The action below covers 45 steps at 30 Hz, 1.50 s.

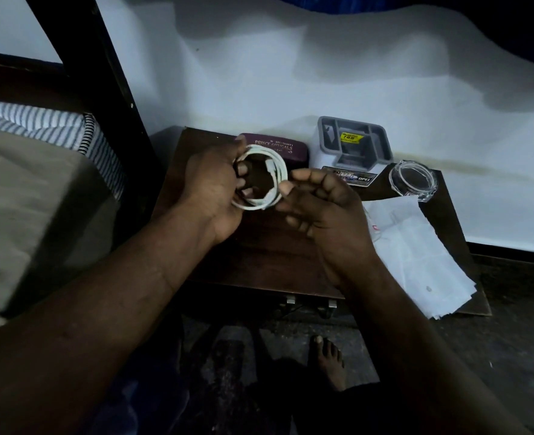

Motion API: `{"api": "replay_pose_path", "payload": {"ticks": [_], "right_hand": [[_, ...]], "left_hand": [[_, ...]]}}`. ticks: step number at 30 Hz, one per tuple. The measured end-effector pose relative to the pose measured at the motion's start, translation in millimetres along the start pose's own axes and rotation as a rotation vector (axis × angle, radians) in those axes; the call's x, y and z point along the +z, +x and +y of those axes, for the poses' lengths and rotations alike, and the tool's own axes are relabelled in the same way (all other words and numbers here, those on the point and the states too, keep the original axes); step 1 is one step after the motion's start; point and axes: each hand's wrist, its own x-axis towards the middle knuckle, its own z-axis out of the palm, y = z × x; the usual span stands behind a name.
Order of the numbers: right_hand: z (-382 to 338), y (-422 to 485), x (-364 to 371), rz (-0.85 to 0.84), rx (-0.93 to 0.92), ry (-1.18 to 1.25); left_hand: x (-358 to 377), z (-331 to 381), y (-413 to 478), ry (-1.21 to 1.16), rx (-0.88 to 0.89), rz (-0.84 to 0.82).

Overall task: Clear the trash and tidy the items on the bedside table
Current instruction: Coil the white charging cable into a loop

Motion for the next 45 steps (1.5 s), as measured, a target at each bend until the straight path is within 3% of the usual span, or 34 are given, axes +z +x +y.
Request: {"api": "replay_pose_path", "payload": {"ticks": [8, 17, 26, 32, 38, 45], "right_hand": [[2.7, -1.0, 3.4, -0.068, -0.009, 0.012], [6.1, -1.4, 8.6, -0.026, -0.019, 0.065], [9.7, -3.1, 11.9, 0.131, -0.112, -0.146], [3.4, -3.4, 10.2, 0.071, -0.044, 0.013], [0.8, -5.7, 11.4, -0.02, 0.005, 0.22], [1.1, -6.7, 11.8, -0.009, -0.133, -0.043]], "left_hand": [[0.6, -6.6, -0.3, 0.098, 0.084, 0.151], [2.1, -12.3, -3.1, 0.208, 0.2, 0.055], [7.0, -12.9, -8.7, 0.209, 0.247, -0.056], [3.9, -7.1, -8.4, 0.289, 0.223, -0.001], [4.5, -3.4, -7.7, 0.203, 0.209, -0.009], [2.7, -4.4, -6.2, 0.126, 0.206, -0.044]]}}
